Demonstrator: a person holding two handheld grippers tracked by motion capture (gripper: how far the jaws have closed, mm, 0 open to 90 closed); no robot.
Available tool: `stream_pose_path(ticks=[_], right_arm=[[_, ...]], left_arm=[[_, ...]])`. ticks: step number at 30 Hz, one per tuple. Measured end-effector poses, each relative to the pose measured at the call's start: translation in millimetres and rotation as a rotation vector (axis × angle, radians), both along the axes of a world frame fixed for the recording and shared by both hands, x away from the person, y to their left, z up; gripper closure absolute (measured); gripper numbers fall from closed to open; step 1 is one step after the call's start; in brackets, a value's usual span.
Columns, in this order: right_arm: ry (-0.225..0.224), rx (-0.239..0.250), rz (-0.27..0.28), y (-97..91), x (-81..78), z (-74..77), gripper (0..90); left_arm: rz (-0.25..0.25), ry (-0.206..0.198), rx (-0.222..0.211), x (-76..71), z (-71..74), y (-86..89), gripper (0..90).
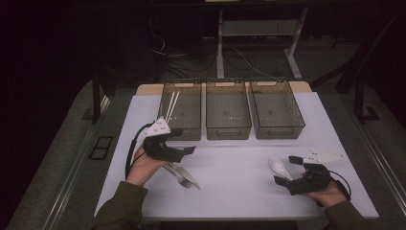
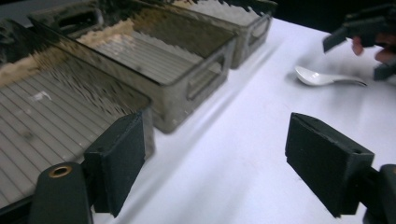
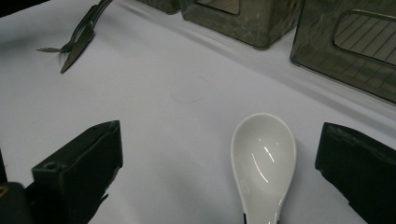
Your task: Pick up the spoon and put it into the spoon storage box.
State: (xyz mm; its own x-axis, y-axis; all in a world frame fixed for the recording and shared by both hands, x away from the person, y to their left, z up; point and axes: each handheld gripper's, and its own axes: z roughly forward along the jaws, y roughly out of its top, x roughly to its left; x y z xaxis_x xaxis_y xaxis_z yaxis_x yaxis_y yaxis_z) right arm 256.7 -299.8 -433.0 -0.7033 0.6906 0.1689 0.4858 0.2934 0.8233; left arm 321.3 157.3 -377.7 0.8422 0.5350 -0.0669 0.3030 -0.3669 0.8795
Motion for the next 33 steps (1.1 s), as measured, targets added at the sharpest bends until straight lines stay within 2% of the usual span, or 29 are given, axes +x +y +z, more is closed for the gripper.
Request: stream_pose_path(ticks=[6,12,15,18,20,21,24,25,27,29,30,31,33], right_arm=[[-0.005,-0.001,0.001,0.1,-0.8,0.3,0.7],[-0.004,0.001,0.001,-0.4,-1.4,0.9,0.7],[-0.004,-0.002,0.003,-0.2,-1.0,0.5,0.7],[0.000,-0.005,-0.002,-0.2,-0.7,0.6,0.7],[0.013,-0.009,-0.002,-0.7,-0.1,1.1,0.7],[0.018,-0.015,-0.003,-1.0,0.3,1.4,0.7],[0.040,-0.017,0.000,-2.0,1.1,3.7,0.9],[0.042,-0.019,-0.002,-2.5,1.1,4.5,5.0],[0.051,-0.020,-0.012,-3.8,1.2,5.6,6.5],[0.058,-0.042,-0.024,-5.0,1.1,6.2,15.0],[0.062,-0.049,-0.027,-6.0,1.0,6.4,16.1],[0.079,-0.044,-0.032,-7.1,0.5,7.1,22.2],[0.080,-0.041,-0.034,-9.9,-0.7,8.4,33.7]], left_arm=[[-0.016,-0.012,0.009,-16.5,-9.6,1.1,12.8],[-0.015,-0.013,-0.010,-31.9,-24.6,6.4,5.3],[-0.025,-0.003,-0.023,-39.0,-31.9,9.0,0.9],[-0.024,0.003,-0.015,-45.0,-38.4,12.2,0.0],[-0.027,0.016,-0.010,-46.1,-40.3,13.4,0.0],[-0.018,0.040,-0.005,-48.0,-43.1,14.4,0.0],[-0.030,0.056,-0.006,-50.2,-43.9,13.7,0.0],[-0.035,0.052,-0.002,-50.5,-43.8,12.9,0.0],[-0.041,0.046,0.005,-50.7,-43.9,11.5,0.0],[-0.045,0.049,0.012,-50.3,-45.0,11.3,0.0],[-0.044,0.052,0.013,-50.0,-45.5,11.7,0.0],[-0.043,0.055,0.012,-49.6,-46.0,12.3,0.0],[-0.040,0.057,0.004,-49.3,-46.4,13.1,0.0]])
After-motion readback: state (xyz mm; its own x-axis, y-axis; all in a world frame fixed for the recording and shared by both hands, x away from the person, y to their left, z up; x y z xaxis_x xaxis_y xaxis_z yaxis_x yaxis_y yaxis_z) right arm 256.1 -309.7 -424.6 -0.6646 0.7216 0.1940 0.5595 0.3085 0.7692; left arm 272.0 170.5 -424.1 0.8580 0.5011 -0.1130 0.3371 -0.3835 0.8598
